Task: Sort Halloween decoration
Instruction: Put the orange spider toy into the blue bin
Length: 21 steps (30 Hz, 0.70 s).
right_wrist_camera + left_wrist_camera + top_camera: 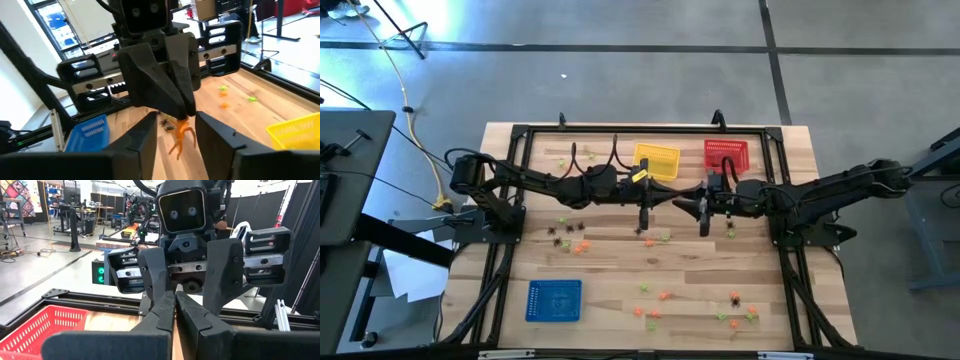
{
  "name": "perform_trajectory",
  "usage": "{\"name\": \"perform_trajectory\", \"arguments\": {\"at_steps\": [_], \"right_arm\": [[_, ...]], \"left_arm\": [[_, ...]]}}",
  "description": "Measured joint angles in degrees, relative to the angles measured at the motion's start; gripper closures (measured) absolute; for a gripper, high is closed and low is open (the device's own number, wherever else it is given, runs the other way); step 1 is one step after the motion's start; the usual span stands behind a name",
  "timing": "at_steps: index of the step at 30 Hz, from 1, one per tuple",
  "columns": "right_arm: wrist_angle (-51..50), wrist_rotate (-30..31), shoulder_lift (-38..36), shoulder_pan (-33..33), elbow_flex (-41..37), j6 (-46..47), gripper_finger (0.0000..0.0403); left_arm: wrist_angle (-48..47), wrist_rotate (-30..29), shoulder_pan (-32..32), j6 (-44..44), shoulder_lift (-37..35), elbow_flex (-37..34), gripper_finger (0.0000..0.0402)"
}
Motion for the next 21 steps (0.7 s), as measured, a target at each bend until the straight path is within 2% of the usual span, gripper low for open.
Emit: {"name": "perform_trajectory", "arguments": {"at_steps": [6,17,21], "right_arm": [[-4.43,5.07,-0.14,-0.02,-0.02,-0.05,0.0257],[-6.51,4.43,-0.24,-0.13,0.00,0.23,0.0256],[-10.82,4.33,-1.25,-0.13,0.00,2.94,0.0256]], "left_arm": [[0.06,-0.09,-0.37,0.56,0.00,0.00,0.0401],[0.45,-0.25,0.63,1.50,0.00,0.00,0.0401],[-1.11,-0.26,1.79,1.55,-0.75,-0.03,0.0401]]}}
